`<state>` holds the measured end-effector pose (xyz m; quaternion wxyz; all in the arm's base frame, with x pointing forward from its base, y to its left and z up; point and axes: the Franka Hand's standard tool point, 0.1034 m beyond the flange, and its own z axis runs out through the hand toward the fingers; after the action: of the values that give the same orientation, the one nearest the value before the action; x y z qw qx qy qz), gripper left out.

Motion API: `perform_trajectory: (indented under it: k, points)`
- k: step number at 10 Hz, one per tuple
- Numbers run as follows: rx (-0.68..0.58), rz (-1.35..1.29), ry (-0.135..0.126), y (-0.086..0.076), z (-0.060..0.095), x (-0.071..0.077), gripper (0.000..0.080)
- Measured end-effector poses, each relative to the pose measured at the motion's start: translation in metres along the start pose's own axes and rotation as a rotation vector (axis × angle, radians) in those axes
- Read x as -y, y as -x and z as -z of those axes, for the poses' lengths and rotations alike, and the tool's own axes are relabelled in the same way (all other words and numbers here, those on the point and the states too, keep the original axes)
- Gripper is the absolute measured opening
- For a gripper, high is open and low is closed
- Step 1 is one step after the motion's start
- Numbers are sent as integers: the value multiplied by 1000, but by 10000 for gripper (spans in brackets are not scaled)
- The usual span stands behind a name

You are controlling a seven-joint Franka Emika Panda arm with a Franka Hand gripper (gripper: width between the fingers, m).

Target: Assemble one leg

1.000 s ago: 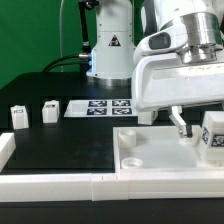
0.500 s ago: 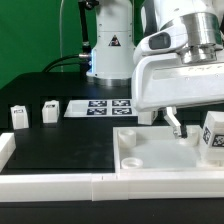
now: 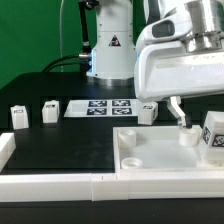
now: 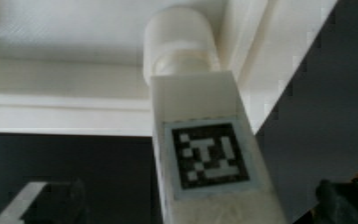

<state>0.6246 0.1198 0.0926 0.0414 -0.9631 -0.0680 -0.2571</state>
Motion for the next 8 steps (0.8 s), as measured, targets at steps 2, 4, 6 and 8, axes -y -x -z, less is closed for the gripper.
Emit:
perform_trajectory:
  k: [2, 4, 6, 8]
  points:
    - [14, 0, -3, 1, -1, 1, 648]
    - [169, -8, -27, 3, -5, 3, 648]
    - [336, -23, -52, 3, -6, 4, 648]
    - [508, -42, -69, 3, -5, 4, 648]
